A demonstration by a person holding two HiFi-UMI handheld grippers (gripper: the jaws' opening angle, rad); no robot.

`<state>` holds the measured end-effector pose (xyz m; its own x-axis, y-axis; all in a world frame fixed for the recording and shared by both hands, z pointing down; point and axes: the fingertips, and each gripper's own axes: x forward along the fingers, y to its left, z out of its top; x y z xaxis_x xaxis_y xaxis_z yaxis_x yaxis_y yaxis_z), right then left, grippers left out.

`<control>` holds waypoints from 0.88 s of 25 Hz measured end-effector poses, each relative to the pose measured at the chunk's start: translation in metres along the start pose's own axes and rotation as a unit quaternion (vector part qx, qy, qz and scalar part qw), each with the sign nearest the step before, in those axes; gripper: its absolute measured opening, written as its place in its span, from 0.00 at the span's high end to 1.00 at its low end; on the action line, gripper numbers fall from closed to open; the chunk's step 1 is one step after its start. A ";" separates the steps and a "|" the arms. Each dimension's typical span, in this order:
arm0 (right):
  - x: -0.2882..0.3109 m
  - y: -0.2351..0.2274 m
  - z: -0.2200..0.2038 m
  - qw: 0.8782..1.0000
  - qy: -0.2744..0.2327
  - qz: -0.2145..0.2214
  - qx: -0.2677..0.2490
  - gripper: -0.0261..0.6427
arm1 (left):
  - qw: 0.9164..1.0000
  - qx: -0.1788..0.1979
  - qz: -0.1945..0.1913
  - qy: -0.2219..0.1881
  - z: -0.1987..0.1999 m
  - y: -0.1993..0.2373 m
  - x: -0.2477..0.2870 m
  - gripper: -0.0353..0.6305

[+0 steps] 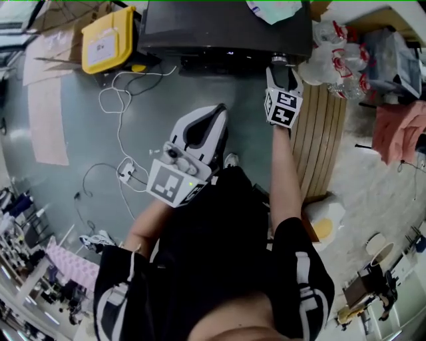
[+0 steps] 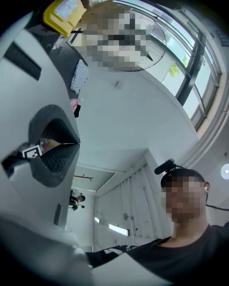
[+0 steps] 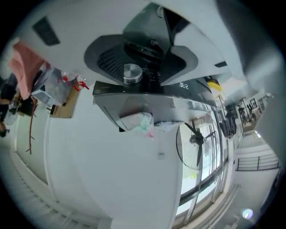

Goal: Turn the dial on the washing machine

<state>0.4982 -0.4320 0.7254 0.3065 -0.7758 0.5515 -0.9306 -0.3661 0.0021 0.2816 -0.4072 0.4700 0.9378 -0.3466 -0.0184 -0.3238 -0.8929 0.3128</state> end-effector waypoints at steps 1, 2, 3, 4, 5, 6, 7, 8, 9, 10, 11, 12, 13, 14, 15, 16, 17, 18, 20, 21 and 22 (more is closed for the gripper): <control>-0.028 0.007 0.009 1.000 -0.010 0.015 0.014 0.61 | 1.000 0.007 0.004 -0.010 0.010 -0.012 -0.013 0.91; -0.060 0.015 0.016 0.999 -0.019 0.030 0.026 0.68 | 1.000 0.013 0.010 -0.016 0.020 -0.027 -0.029 0.91; -0.094 0.022 0.023 0.998 -0.027 0.044 0.035 0.77 | 1.000 0.018 0.016 -0.019 0.029 -0.044 -0.046 0.91; -0.128 0.027 0.030 0.997 -0.037 0.054 0.044 0.82 | 0.999 0.024 0.023 -0.023 0.038 -0.062 -0.063 0.91; -0.162 0.028 0.039 0.995 -0.051 0.062 0.053 0.86 | 0.999 0.030 0.030 -0.028 0.047 -0.080 -0.077 0.91; -0.195 0.029 0.048 0.994 -0.066 0.067 0.062 0.88 | 0.998 0.034 0.037 -0.033 0.056 -0.097 -0.091 0.91; -0.226 0.031 0.055 0.992 -0.081 0.071 0.070 0.89 | 0.998 0.037 0.043 -0.039 0.064 -0.113 -0.105 0.91; -0.256 0.033 0.061 0.990 -0.093 0.074 0.074 0.90 | 0.997 0.040 0.048 -0.043 0.071 -0.126 -0.121 0.91; -0.285 0.037 0.064 0.989 -0.103 0.077 0.074 0.91 | 0.997 0.043 0.052 -0.047 0.077 -0.139 -0.137 0.91; -0.312 0.042 0.066 0.988 -0.110 0.080 0.071 0.91 | 0.996 0.046 0.057 -0.049 0.082 -0.149 -0.152 0.91; -0.336 0.047 0.068 0.987 -0.116 0.083 0.067 0.92 | 0.996 0.047 0.061 -0.050 0.086 -0.158 -0.166 0.91; -0.358 0.051 0.070 0.987 -0.123 0.085 0.063 0.92 | 0.995 0.049 0.064 -0.052 0.090 -0.166 -0.179 0.91; -0.378 0.054 0.072 0.986 -0.130 0.086 0.059 0.92 | 0.995 0.052 0.066 -0.054 0.094 -0.173 -0.190 0.91; -0.397 0.058 0.074 0.985 -0.137 0.087 0.058 0.92 | 0.995 0.056 0.068 -0.057 0.098 -0.179 -0.200 0.91; -0.414 0.061 0.076 0.984 -0.144 0.088 0.057 0.92 | 0.994 0.060 0.069 -0.059 0.102 -0.184 -0.209 0.91; -0.430 0.064 0.077 0.983 -0.151 0.090 0.059 0.92 | 0.994 0.065 0.069 -0.061 0.106 -0.188 -0.217 0.91; -0.445 0.069 0.079 0.981 -0.157 0.092 0.062 0.92 | 0.993 0.069 0.070 -0.062 0.109 -0.191 -0.225 0.91; -0.459 0.075 0.081 0.980 -0.165 0.094 0.064 0.92 | 0.993 0.071 0.070 -0.063 0.112 -0.192 -0.234 0.91; -0.484 0.090 0.084 0.977 -0.179 0.096 0.065 0.92 | 0.993 0.072 0.072 -0.064 0.115 -0.190 -0.250 0.91; -0.494 0.097 0.084 0.976 -0.184 0.097 0.065 0.92 | 0.993 0.072 0.074 -0.065 0.115 -0.188 -0.257 0.91; -0.502 0.103 0.083 0.975 -0.186 0.098 0.066 0.92 | 0.993 0.070 0.076 -0.064 0.114 -0.187 -0.263 0.91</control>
<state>0.2652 -0.1223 0.3796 0.1989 -0.9617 0.1887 -0.9526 -0.2349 -0.1933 0.0811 -0.1821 0.3081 0.8564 -0.5055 -0.1048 -0.4824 -0.8559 0.1864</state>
